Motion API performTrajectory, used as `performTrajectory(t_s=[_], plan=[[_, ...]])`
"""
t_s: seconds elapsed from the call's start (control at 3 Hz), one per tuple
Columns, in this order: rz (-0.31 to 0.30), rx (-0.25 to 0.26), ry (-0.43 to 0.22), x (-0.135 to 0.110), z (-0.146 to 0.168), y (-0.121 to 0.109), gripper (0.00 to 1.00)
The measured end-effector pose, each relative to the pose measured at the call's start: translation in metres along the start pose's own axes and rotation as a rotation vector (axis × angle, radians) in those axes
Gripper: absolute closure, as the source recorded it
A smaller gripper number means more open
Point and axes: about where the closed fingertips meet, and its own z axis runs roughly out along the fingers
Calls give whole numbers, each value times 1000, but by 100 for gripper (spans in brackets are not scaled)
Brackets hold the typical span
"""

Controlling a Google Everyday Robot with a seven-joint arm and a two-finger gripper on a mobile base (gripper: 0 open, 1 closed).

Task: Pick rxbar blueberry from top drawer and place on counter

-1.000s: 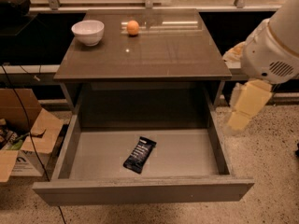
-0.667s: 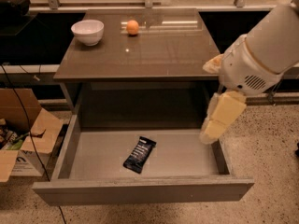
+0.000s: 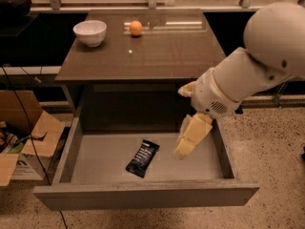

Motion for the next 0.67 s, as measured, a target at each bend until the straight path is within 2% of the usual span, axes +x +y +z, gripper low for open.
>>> performTrajectory(t_s=[0.33,0.67], plan=[[4,-5,-3,1,3,-1,0],[50,-2,-18,5,20,-4,0]])
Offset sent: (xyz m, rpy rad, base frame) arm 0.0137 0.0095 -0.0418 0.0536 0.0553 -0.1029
